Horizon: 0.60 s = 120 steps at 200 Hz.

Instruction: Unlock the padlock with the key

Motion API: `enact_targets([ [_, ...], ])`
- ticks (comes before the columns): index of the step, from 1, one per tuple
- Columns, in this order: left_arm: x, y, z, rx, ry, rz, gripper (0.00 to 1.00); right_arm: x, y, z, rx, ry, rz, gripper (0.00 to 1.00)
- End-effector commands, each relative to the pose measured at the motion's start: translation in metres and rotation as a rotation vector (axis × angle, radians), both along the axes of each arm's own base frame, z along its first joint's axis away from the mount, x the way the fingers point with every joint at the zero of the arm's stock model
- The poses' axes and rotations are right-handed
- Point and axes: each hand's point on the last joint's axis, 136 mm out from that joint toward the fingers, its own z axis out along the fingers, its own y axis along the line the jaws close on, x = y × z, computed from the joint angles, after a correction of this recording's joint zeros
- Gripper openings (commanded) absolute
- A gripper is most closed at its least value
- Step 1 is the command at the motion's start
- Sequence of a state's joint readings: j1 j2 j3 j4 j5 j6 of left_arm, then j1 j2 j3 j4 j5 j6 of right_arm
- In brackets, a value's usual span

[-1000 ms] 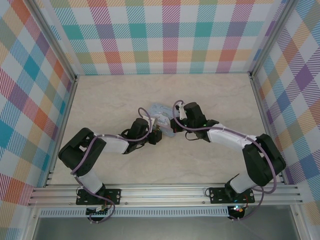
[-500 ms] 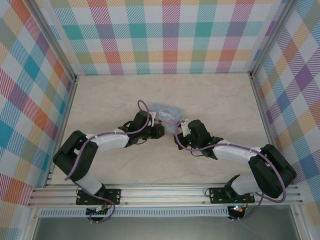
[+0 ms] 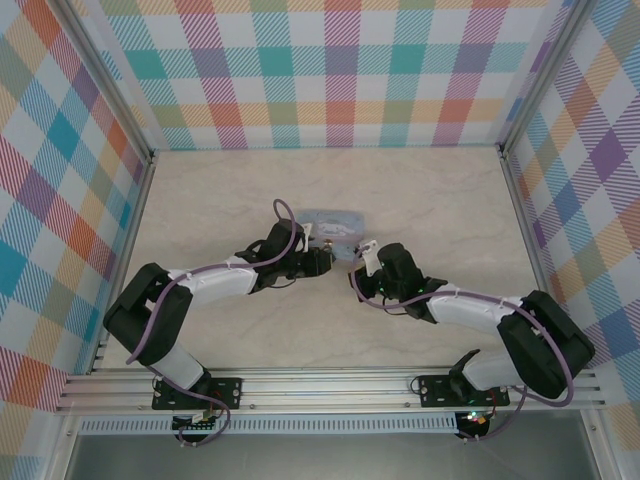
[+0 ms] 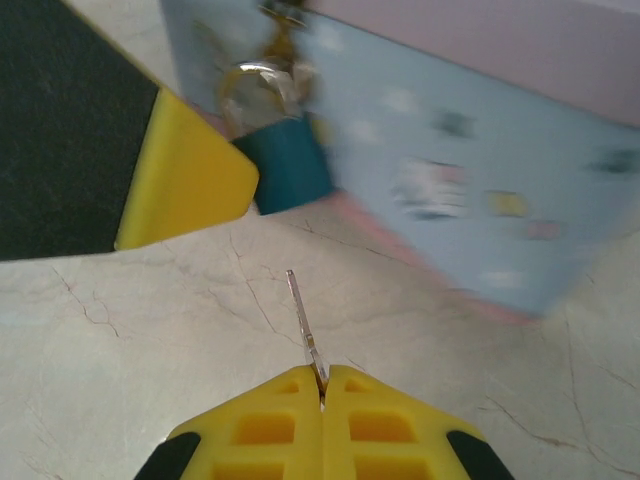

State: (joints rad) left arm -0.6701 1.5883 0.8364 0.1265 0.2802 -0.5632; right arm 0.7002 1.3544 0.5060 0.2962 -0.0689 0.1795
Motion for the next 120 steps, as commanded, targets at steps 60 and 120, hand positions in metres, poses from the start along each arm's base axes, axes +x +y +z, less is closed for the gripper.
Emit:
enact_targets([
  [60,0.007,0.001,0.015,0.005,-0.075,0.03,0.28,0.004,0.003,0.001,-0.017,-0.036,0.012,0.0],
  [120,0.015,0.017,0.0,0.095,-0.097,0.067,0.46,0.022,-0.015,0.038,0.054,-0.032,-0.053,0.0],
])
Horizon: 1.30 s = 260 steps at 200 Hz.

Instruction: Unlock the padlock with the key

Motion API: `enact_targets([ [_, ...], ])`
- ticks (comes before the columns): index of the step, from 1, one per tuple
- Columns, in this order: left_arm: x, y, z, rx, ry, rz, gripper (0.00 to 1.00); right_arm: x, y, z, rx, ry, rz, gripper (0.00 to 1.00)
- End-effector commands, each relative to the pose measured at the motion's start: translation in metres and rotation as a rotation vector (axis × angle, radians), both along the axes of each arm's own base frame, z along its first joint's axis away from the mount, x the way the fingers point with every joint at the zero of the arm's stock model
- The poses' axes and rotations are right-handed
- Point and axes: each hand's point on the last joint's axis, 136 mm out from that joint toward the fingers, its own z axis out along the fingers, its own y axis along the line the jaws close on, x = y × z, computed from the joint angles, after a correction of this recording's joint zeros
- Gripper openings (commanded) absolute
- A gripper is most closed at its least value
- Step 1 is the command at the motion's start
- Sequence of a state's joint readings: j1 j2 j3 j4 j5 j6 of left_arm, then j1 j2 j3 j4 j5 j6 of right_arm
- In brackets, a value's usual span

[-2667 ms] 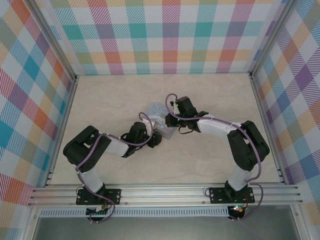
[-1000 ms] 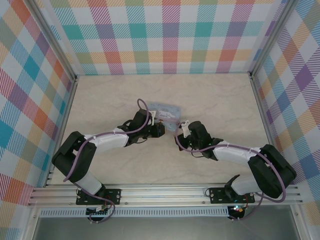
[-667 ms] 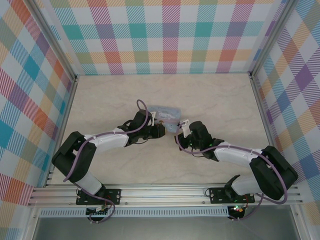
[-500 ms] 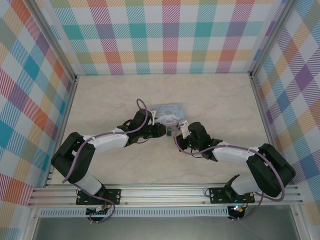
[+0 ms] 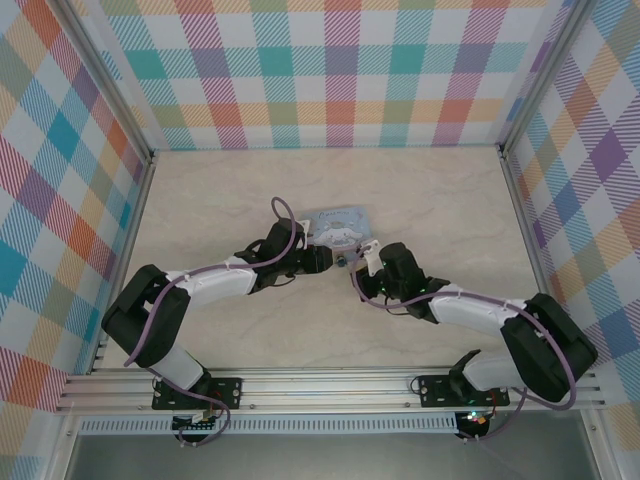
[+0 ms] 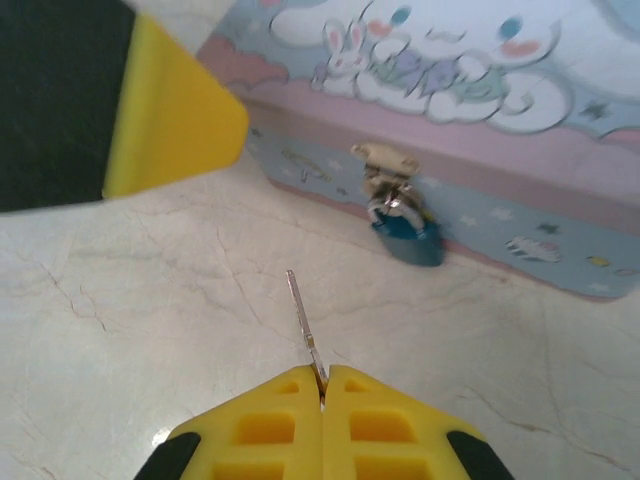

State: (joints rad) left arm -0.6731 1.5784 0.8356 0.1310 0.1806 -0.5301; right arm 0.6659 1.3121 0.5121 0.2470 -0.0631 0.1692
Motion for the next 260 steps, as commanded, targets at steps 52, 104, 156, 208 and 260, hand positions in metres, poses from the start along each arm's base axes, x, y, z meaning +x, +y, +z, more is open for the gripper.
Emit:
enact_targets([
  [52,0.01,0.016,0.012,0.052,-0.081,0.036,0.61,0.076,-0.005,0.054,0.118,0.068,-0.075,0.0],
  [104,0.008,0.038,0.03,0.073,-0.137,0.073,0.74,0.112,0.015,0.031,0.082,0.227,-0.092,0.0],
  [156,-0.002,0.042,0.03,0.071,-0.163,0.035,0.8,0.115,0.007,-0.001,0.026,0.377,-0.207,0.0],
  [208,-0.01,0.046,0.026,0.08,-0.172,0.017,0.82,0.085,0.0,-0.038,0.045,0.538,-0.27,0.0],
  [260,-0.015,0.044,0.019,0.069,-0.158,-0.003,0.83,0.061,0.001,-0.063,0.101,0.621,-0.271,0.0],
])
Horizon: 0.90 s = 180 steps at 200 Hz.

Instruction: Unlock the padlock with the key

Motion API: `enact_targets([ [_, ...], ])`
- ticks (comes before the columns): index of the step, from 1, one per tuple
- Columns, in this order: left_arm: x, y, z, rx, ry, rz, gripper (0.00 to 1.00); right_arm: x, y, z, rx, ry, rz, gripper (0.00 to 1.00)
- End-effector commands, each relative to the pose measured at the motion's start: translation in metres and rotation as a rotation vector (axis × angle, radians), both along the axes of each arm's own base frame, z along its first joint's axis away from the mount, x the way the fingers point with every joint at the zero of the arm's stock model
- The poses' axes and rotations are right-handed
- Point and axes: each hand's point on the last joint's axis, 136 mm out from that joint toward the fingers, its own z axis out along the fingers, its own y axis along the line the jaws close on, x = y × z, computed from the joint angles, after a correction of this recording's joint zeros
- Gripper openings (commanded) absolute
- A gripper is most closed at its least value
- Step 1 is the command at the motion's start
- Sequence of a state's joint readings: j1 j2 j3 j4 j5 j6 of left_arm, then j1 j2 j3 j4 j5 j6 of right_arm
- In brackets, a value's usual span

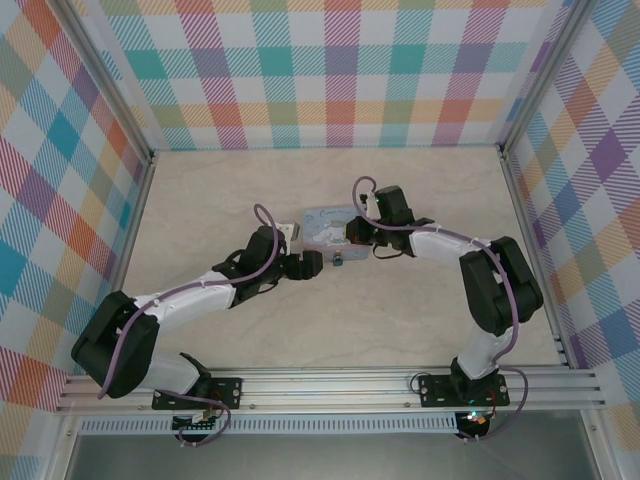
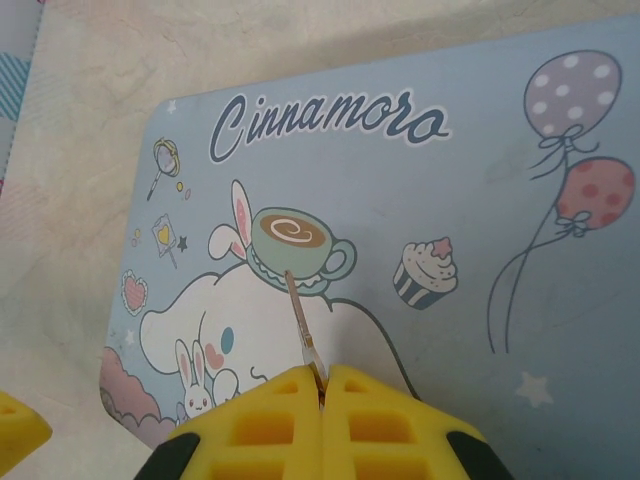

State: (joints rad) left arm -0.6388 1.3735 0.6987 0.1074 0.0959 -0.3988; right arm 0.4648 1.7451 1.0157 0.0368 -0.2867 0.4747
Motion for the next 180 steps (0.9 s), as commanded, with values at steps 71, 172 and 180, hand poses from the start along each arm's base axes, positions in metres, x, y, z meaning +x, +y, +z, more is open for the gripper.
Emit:
enact_targets([
  [71,-0.005,-0.002,0.002,-0.025,-0.014,-0.031,0.83,-0.067,-0.002,-0.072,-0.006,0.313,0.02,0.0],
  [172,-0.02,-0.007,-0.027,-0.031,-0.001,-0.09,0.82,-0.089,0.026,-0.061,-0.008,0.325,-0.001,0.0],
  [180,-0.021,-0.007,-0.032,-0.023,-0.005,-0.096,0.82,-0.089,0.027,-0.061,-0.01,0.324,-0.008,0.0],
])
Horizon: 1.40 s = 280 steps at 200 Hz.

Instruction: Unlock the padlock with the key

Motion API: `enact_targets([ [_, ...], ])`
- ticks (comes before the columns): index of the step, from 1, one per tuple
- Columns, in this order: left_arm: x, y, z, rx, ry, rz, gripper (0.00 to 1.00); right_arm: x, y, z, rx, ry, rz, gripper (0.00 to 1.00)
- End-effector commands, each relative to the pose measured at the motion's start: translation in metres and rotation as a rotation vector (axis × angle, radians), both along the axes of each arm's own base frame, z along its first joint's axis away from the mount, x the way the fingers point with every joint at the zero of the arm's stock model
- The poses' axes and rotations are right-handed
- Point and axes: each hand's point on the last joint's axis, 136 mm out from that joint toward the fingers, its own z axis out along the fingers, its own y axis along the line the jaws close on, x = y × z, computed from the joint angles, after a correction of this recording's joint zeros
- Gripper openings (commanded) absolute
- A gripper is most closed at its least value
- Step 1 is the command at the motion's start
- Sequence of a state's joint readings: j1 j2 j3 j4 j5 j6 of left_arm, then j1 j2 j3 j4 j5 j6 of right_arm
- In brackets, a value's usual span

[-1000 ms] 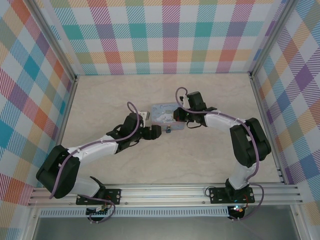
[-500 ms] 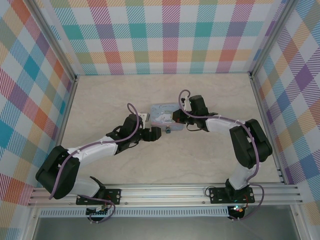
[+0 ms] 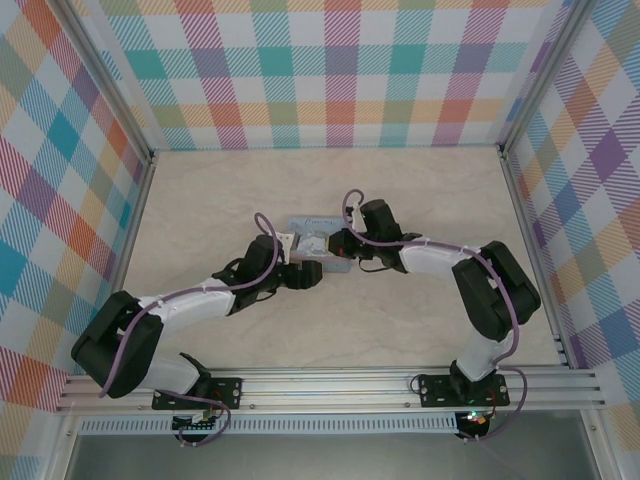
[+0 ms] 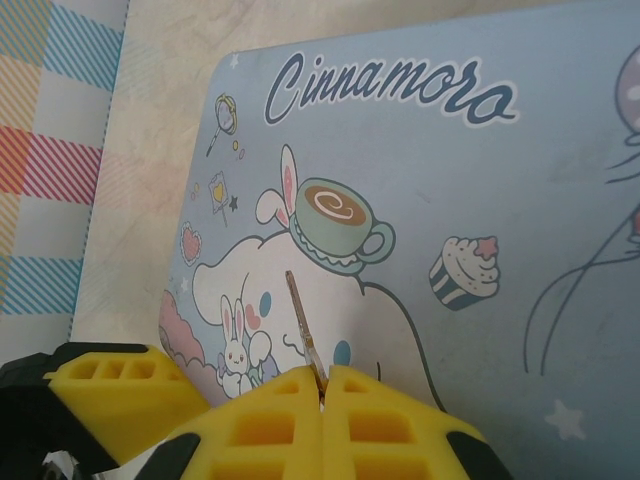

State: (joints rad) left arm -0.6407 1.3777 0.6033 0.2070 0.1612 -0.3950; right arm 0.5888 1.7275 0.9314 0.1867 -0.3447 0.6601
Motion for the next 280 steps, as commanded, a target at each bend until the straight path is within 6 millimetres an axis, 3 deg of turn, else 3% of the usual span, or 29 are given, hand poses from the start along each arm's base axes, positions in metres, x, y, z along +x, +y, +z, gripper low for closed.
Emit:
enact_targets([
  [1,-0.005,-0.005,-0.011,0.007,-0.027,-0.041,0.82,-0.046,-0.024,-0.064,-0.164,0.248,-0.037,0.0],
  [94,0.005,-0.009,-0.038,0.085,-0.172,-0.103,0.81,-0.043,-0.016,-0.055,-0.165,0.216,-0.056,0.0],
  [172,0.012,-0.016,-0.062,0.114,-0.201,-0.103,0.76,-0.05,-0.014,-0.061,-0.21,0.226,-0.063,0.0],
  [226,0.02,-0.016,-0.069,0.146,-0.204,-0.046,0.69,-0.051,-0.014,-0.064,-0.216,0.231,-0.069,0.0],
  [280,0.023,-0.028,-0.073,0.22,-0.218,-0.025,0.63,-0.051,-0.014,-0.062,-0.216,0.226,-0.067,0.0],
])
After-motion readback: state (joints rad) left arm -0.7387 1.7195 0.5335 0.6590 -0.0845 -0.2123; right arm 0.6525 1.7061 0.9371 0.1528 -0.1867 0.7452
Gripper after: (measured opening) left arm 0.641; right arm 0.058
